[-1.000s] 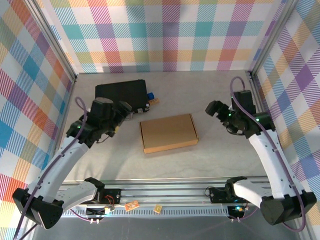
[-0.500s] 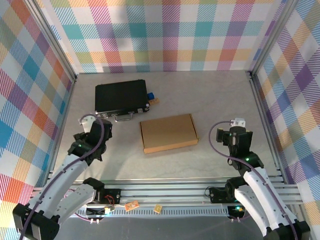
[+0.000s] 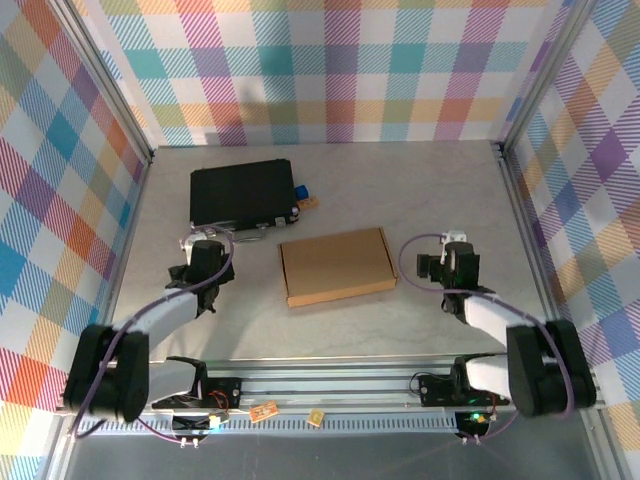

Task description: Fold the paper box

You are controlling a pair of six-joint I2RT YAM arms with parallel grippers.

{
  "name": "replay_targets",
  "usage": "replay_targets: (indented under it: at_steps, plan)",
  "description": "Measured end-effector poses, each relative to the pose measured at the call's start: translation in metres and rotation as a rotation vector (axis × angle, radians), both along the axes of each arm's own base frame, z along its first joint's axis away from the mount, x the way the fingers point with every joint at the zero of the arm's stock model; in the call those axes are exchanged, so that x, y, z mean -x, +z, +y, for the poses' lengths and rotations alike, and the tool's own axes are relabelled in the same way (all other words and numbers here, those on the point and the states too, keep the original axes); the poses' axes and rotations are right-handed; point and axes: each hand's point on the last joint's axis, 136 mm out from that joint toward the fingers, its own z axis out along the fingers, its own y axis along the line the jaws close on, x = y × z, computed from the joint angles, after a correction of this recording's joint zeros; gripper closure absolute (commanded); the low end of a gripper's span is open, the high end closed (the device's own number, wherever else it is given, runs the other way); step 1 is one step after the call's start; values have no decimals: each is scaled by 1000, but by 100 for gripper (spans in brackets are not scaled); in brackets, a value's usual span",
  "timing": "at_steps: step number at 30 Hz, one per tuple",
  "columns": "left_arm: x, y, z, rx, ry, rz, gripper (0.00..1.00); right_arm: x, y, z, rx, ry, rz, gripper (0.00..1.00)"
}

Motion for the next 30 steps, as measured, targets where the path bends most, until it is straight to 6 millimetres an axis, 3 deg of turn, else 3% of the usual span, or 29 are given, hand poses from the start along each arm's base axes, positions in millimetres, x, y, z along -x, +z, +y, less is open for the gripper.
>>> replay_targets:
  at_steps: [5, 9, 11, 13, 17, 19, 23, 30]
  plan:
    - [-49, -8, -5, 35, -52, -38, 0, -55, 10, -4, -46, 1, -70, 1]
    - [-80, -1, -7, 47, -97, -125, 0, -67, 18, -2, -74, 24, -123, 1]
    - [-82, 5, -11, 54, -127, -190, 0, -61, 20, 1, -87, 43, -171, 1]
    - [-71, 4, -13, 57, -147, -285, 0, -48, 14, 4, -98, 64, -200, 1]
    - [-35, -28, -10, 50, -150, -246, 0, -31, -3, 10, -109, 99, -192, 1]
    - [-47, -23, -13, 53, -167, -243, 0, -40, 2, 12, -118, 113, -192, 1]
    - [-81, 16, -21, 61, -199, -363, 0, -65, 30, 9, -136, 125, -260, 1]
    - [-83, 18, -23, 58, -215, -369, 0, -66, 30, 10, -146, 137, -253, 1]
